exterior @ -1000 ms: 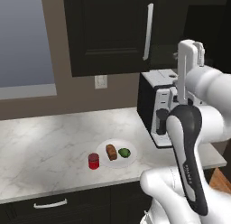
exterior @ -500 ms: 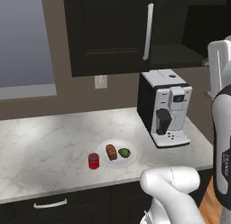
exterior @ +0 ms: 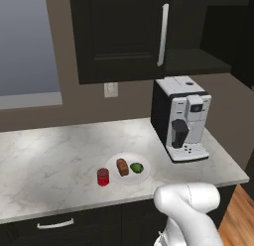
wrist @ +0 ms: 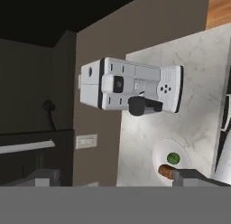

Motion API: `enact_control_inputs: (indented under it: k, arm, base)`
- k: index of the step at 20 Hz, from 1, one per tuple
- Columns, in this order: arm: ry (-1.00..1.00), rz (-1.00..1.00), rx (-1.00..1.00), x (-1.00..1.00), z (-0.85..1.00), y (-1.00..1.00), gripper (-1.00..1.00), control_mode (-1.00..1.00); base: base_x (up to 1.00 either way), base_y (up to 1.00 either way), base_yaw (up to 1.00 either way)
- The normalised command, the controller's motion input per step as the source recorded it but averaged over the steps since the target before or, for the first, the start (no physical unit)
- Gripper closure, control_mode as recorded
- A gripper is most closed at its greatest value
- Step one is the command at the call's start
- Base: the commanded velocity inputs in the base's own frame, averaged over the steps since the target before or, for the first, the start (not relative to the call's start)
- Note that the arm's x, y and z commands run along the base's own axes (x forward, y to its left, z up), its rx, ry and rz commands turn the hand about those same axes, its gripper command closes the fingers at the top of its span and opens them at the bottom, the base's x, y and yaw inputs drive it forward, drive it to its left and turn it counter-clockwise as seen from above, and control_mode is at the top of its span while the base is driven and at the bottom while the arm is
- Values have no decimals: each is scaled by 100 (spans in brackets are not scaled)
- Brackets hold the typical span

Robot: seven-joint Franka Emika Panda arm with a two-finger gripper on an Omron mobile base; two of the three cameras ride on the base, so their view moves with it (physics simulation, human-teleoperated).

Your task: Pick the avocado and bread from the counter and place them on the plate. Then pick the jam from the cabinet and place it next to the plate. Lastly close the cabinet door.

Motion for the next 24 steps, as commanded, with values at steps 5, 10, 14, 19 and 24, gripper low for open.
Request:
enact_control_inputs:
  k: [5, 10, 14, 19, 24]
  arm:
    - [-9, 0, 0, -60, -36, -28, -100, -100]
    - [-7, 0, 0, -37, -28, -36, -100, -100]
    - [-10, 0, 0, -3, -19, -41, -100, -100]
    - [-7, 0, 4, 0, -9, -55, -100, -100]
    - [-5, 0, 7, 0, -2, -61, -100, -100]
  base:
    - [0, 0, 0]
    - [0, 0, 0]
    - [0, 0, 0]
    - [0, 0, 0]
    - [0, 0, 0]
